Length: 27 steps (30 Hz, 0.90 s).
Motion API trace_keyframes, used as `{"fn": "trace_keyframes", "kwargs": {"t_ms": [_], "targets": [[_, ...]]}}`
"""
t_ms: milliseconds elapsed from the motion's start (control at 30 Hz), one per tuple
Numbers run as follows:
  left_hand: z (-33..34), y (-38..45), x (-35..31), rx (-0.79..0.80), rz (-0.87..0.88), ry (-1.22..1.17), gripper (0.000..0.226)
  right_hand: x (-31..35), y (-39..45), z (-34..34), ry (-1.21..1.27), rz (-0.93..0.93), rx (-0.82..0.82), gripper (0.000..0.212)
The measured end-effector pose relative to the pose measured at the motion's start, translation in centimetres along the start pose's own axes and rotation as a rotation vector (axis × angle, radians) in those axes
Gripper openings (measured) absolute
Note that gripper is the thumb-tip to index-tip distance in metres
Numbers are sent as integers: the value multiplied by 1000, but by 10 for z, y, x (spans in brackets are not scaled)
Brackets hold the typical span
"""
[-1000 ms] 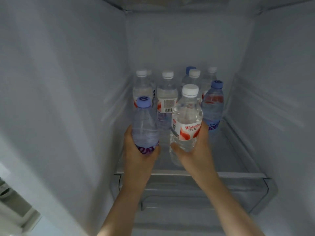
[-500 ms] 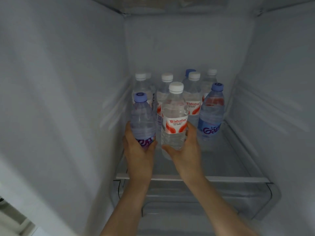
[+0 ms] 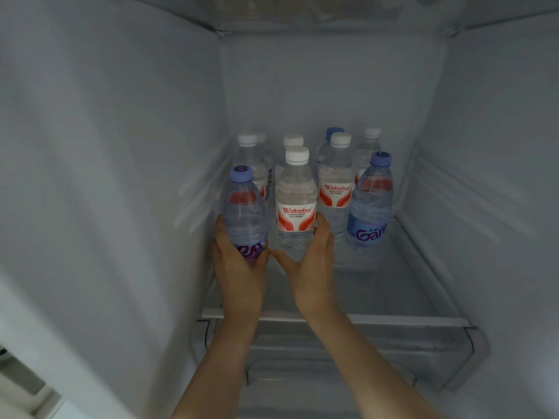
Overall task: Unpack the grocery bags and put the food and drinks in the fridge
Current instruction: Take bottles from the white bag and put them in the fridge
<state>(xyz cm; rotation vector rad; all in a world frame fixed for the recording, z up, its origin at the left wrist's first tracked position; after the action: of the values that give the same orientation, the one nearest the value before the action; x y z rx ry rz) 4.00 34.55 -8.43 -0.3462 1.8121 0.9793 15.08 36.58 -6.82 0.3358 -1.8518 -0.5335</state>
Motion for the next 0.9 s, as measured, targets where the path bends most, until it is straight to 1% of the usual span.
{"fn": "trace_keyframes", "kwargs": {"t_ms": [67,133,233,300,333,400,467,500,600,700,800,900], "targets": [[-3,-1,2,42,-10,2,98,0,-1,-2,-6,-2,32,99],[-8,-2,6,108,-36,35,96,-1,-3,-6,-15,-3,74,98],[-15,-6,13,183,-83,138,80,-2,-9,-14,-47,66,122,89],[-20,-12,13,203,-92,202,69,-1,-15,-21,-77,104,127,81],[-23,-17,12,207,-89,206,66,0,-18,-25,-97,104,114,75],[-32,-29,4,229,-108,199,70,4,-28,-36,-144,95,78,63],[-41,-45,-9,246,-162,204,70,8,-41,-49,-162,88,46,56],[-46,-53,-17,256,-176,195,66,10,-49,-55,-159,92,33,55],[-64,-81,-42,305,-125,127,48,18,-78,-71,-172,99,-7,52],[-85,-111,-58,401,-126,119,32,24,-118,-86,-219,63,-66,44],[-111,-144,-61,453,-100,156,25,30,-168,-102,-257,20,-117,40],[-133,-186,-60,555,-125,126,22,33,-225,-120,-293,52,-105,39]]}}
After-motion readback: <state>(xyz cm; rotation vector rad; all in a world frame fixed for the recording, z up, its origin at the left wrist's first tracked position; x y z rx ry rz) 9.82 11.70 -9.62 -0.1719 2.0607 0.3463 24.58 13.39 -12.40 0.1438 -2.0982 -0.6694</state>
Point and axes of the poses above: each hand's wrist, its own y-axis towards the middle knuckle, its own z-axis out of the palm, x = y × z, the point moved 1 cm from there along y, towards the middle knuckle, and after that the axes turned 3 degrees about -z, right-handed, at the moved point
